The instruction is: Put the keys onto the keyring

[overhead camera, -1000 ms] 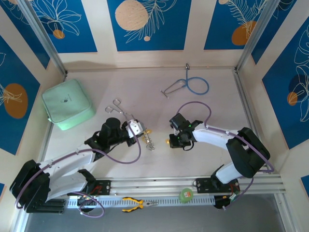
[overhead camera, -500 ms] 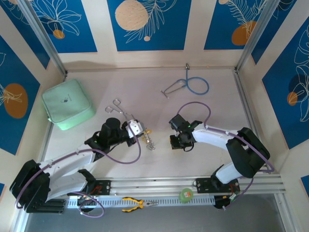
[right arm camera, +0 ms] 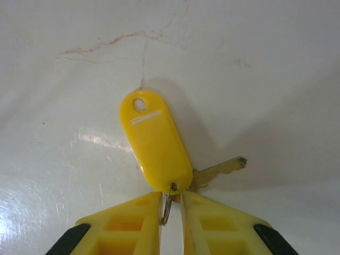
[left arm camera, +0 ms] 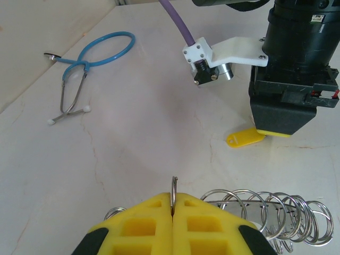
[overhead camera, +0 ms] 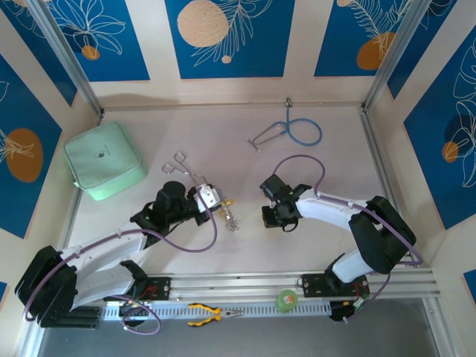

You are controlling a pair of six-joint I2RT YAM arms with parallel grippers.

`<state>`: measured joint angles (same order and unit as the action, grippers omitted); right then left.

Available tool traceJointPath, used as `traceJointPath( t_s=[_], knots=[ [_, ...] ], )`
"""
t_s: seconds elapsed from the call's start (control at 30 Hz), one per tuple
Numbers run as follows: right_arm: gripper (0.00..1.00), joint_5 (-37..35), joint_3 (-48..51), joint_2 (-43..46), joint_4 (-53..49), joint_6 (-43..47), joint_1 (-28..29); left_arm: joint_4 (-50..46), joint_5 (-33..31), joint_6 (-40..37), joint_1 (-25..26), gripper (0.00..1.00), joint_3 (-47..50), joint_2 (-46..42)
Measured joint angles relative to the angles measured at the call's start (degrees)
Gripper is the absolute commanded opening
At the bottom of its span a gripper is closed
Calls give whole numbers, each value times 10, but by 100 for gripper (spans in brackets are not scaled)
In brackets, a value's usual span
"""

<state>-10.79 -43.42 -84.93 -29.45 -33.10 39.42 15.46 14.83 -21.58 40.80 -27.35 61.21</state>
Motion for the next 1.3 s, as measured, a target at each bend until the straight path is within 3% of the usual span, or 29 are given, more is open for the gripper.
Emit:
traceJointPath(
  t_s=[0.33,0.9,1.07,1.3],
  knots=[
    [12,-4,-4,-1,-2,0,0,0,0,0,0,0,0,0],
    [11,-3,-6,-9,-2,0,0,0,0,-5,0,0,0,0],
    [0,-2,-7,-9,-2,2,0,0,0,-9,0,0,0,0],
    [0,-11,-8,14,0,16,18,0,0,-10,0,0,0,0]
  ],
)
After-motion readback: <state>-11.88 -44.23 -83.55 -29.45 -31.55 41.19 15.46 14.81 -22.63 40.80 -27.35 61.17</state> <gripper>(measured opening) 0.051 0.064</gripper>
